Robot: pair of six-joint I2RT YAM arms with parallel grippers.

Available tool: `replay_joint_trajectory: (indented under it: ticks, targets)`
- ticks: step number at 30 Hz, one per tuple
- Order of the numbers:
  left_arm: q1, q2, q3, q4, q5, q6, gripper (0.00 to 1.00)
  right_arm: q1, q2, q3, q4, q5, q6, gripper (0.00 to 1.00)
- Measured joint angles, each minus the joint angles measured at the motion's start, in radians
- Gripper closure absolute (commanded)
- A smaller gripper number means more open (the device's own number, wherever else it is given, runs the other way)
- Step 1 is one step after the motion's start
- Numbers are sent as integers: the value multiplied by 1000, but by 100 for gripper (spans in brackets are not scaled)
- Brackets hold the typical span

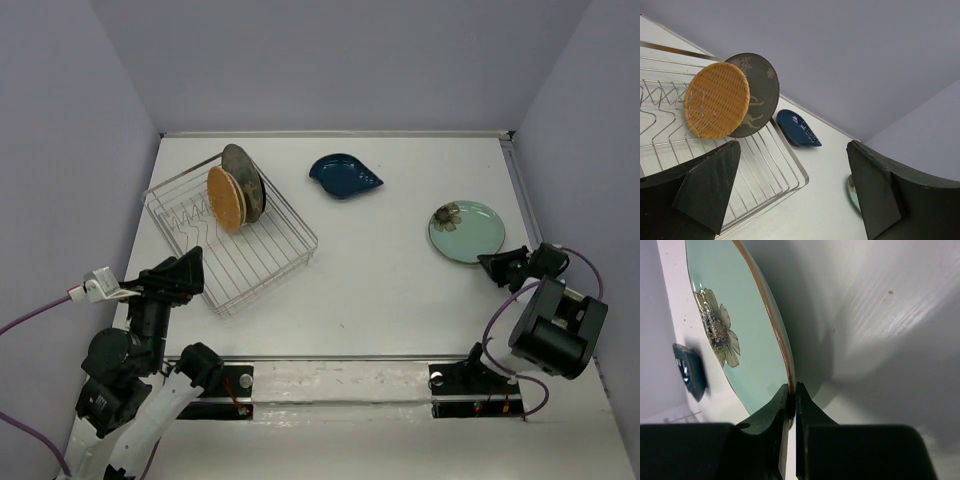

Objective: Load the plates into the dish rack

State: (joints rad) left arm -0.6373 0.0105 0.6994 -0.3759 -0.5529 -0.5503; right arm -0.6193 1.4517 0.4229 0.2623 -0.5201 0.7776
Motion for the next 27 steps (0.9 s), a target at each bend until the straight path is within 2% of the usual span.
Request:
replay_joint_trajectory:
  ticks: [6,13,20,27]
  targets:
    - [5,1,0,0,1,0,1,133,-297,-48,-57,114,-7,93]
    - [30,30,0,2,8,6,1,235,-465,-21,-82,96,17,93]
    - [77,71,0,14,27,19,1,405,-487,129,-188,143,12,93]
    - [130,111,0,29,33,32,1,769,-401,460,-278,246,5,93]
